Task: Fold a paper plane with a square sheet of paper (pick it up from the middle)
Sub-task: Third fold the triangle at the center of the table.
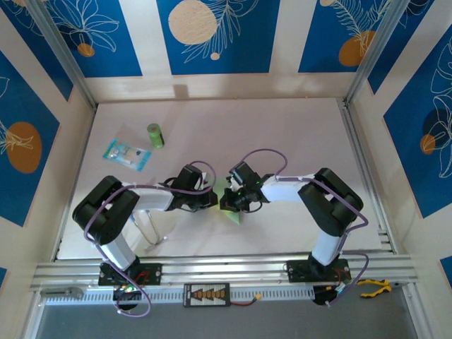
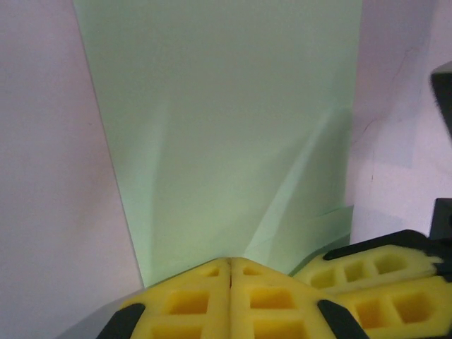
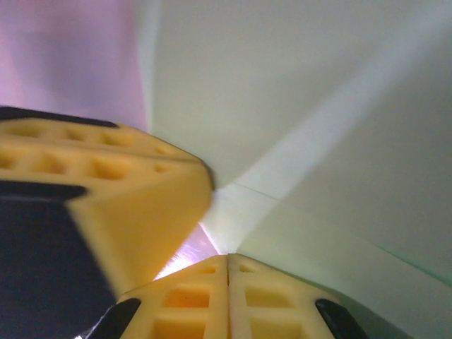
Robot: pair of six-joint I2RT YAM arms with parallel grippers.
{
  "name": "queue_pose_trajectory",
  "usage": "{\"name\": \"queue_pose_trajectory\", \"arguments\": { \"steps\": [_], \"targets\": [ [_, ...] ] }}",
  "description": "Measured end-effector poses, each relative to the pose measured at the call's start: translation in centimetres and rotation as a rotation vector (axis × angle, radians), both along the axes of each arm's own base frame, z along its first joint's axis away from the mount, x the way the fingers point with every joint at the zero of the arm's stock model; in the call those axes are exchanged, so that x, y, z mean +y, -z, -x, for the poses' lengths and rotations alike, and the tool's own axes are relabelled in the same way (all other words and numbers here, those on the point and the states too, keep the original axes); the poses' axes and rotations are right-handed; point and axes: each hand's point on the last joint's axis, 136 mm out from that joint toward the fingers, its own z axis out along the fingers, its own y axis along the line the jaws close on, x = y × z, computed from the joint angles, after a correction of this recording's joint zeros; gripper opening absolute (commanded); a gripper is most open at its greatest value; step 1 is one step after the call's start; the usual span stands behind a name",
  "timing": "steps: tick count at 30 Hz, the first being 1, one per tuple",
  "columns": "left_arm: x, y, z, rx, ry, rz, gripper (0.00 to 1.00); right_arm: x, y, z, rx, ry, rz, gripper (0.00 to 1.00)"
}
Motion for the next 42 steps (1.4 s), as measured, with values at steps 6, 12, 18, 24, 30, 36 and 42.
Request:
{"name": "queue_pose_trajectory", "arguments": {
  "steps": [6, 12, 18, 24, 30, 36, 42],
  "targets": [
    [0.0, 0.0, 0.1, -0.001, 0.008, -0.006, 0.00, -0.9, 0.0, 0.9, -0.016, 0.000, -0.011, 0.08],
    [0.0, 0.1, 0.0, -0.003, 0.014, -0.006, 0.00, -2.7, 0.1, 2.8, -0.014, 0.003, -0.005, 0.08],
    [0.1, 0.1, 0.0, -0.002, 0.015, -0.009, 0.00, -4.1, 0.2, 4.3, -0.011, 0.005, -0.003, 0.08],
    [0.2, 0.1, 0.0, 0.002, 0.017, -0.010, 0.00, -6.3, 0.3, 5.6, -0.017, 0.030, -0.004, 0.08],
    [0.3, 0.1, 0.0, 0.006, 0.013, -0.012, 0.00, -7.9, -0.4, 5.9, -0.015, 0.065, 0.004, 0.08],
    [0.3, 0.0, -0.1, 0.005, 0.012, -0.012, 0.00, -6.6, -2.8, 4.6, -0.072, 0.055, -0.064, 0.08],
    [0.3, 0.0, -0.1, 0.008, 0.014, -0.007, 0.00, -3.9, -3.3, 2.1, -0.081, 0.037, -0.109, 0.09]
  ]
}}
